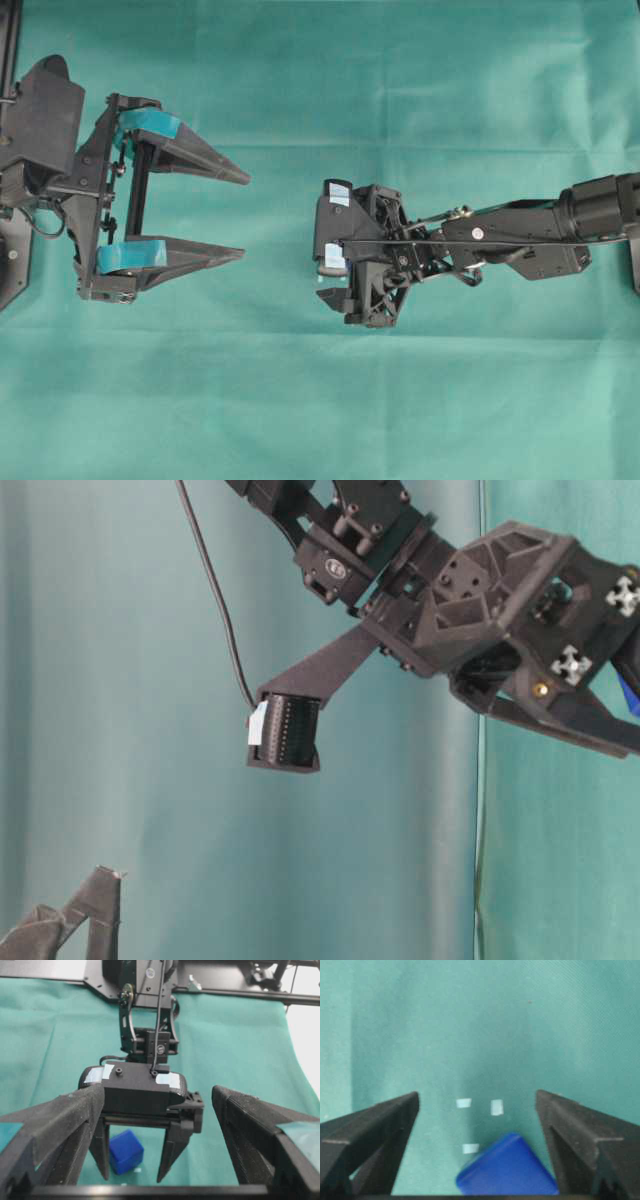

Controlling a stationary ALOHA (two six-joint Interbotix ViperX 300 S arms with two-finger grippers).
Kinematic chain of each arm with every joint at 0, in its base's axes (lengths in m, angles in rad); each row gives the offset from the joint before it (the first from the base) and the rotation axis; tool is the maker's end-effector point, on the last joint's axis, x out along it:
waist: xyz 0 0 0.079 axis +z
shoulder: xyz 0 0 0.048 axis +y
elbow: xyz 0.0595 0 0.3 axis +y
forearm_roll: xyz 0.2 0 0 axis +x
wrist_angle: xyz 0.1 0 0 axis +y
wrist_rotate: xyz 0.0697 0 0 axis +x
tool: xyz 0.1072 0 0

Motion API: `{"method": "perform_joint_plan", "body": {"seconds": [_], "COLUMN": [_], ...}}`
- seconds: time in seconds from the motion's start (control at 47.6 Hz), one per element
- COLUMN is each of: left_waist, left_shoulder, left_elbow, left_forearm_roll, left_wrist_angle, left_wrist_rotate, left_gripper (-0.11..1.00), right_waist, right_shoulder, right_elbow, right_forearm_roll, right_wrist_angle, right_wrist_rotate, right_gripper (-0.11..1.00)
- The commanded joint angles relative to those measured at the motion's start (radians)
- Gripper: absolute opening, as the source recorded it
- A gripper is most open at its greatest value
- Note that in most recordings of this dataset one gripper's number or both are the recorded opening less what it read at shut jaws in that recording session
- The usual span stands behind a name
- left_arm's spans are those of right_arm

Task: Handover the blue block to the right arm after grasping it with the left arm, then place it in the designated position.
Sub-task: 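Lower the cube onto the table with the right gripper, then open the right gripper and retract it to the right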

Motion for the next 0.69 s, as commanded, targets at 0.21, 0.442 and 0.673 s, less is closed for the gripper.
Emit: {"method": "perform_joint_plan", "body": {"seconds": [0.21, 0.442, 0.673], "left_waist": [-0.002, -0.002, -0.002], "left_shoulder": [-0.005, -0.005, -0.003], "left_elbow": [-0.017, -0.017, -0.017], "left_forearm_roll": [0.000, -0.002, 0.000], "left_wrist_angle": [-0.003, -0.003, -0.003], "left_wrist_rotate": [0.002, 0.002, 0.002], "left_gripper": [1.00, 1.00, 1.00], "right_waist": [-0.002, 0.005, 0.011], "right_shoulder": [-0.028, -0.112, -0.221], "right_elbow": [-0.034, -0.044, -0.046], "right_forearm_roll": [0.000, 0.000, -0.003], "right_wrist_angle": [0.002, 0.084, 0.161], "right_wrist_rotate": [0.000, -0.008, -0.009], "right_gripper": [0.92, 0.92, 0.92]}}
